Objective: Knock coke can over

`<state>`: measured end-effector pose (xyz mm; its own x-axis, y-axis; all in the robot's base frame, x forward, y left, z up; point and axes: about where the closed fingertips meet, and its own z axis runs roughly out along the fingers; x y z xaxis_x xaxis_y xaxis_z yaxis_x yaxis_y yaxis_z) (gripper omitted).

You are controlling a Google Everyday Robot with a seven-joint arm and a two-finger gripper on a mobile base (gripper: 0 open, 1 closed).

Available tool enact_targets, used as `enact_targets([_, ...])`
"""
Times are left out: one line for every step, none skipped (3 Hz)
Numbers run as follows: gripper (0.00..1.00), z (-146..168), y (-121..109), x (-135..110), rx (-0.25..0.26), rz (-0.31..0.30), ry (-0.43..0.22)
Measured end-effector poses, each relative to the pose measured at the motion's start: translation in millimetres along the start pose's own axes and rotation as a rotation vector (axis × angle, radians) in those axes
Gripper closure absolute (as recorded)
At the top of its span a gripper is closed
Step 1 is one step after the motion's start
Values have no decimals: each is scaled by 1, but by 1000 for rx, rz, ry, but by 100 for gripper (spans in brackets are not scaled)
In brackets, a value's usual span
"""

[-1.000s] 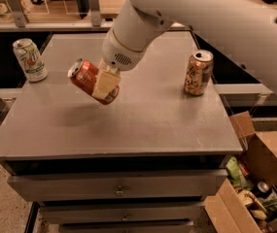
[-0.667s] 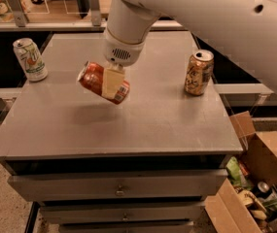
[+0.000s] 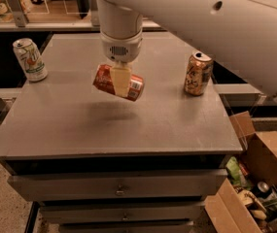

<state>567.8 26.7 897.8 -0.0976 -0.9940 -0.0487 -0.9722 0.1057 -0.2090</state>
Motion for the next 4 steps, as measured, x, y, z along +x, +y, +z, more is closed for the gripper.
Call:
enact_targets([59,8,-5,5,-8,-2,78])
enact_targets([35,24,-4,5,-41,-14,107])
enact_targets([12,38,0,3,-79,-25,115])
enact_targets([0,45,6,3,-103,-30,108])
